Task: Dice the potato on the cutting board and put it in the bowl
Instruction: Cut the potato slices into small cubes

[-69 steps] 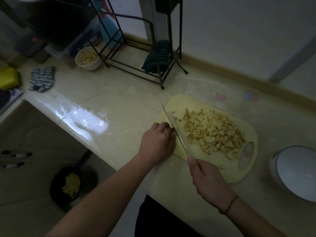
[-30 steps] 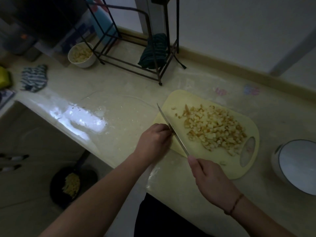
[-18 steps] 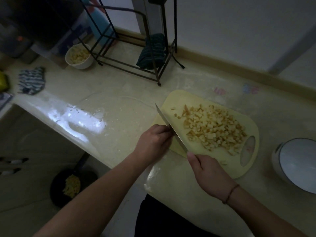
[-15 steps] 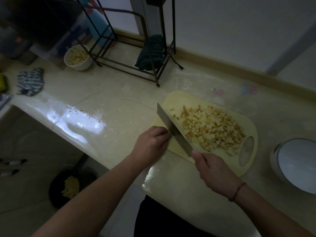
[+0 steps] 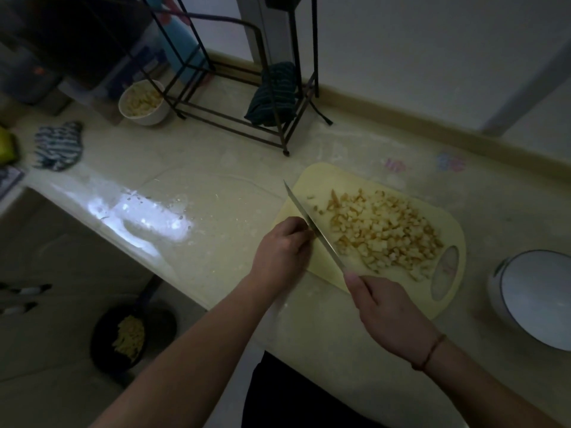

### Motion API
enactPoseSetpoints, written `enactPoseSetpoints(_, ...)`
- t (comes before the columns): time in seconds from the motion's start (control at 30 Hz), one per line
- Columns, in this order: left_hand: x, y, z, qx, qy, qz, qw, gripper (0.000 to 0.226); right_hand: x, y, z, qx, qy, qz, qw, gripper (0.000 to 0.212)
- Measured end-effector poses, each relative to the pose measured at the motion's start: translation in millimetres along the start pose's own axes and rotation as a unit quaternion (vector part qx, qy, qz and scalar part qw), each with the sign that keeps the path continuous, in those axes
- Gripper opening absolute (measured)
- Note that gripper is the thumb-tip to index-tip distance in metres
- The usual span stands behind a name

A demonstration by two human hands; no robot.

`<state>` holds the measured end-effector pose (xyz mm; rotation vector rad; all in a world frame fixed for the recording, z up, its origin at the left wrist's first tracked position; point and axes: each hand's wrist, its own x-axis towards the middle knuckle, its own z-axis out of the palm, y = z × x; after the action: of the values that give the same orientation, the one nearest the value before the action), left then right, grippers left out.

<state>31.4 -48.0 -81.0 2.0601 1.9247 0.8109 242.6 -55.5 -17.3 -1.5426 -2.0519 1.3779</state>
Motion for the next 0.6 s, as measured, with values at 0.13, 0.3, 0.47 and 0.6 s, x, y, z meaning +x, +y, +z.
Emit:
enactPoseSetpoints(0.13,1.4,0.8,-0.5,0.006,-0.006,0.012,1.0,0.021,-2.0,-2.4,0.1,-0.018,0.001,-0.004,1.0,0.052)
enactPoseSetpoints(0.3,1.7,0.1,1.1,0.02,-0.009,0.009,1.0,0.019,-5.2,0.1,-3.8,-0.034,-0.005,-0.005,0.999,0.053)
enactPoseSetpoints(0.47,2.7,-1.6,0.9,0.002,-0.006,0.029,1.0,0.016,12.6,2.9,2.2,-0.037,-0.028,-0.003,0.999,0.053)
enactPoseSetpoints(0.6,3.4,-6.3,-0.2,-0.001,-0.014,0.046,0.999,0.021,21.3,3.9,-0.3,-0.045,-0.022,-0.018,0.999,0.053)
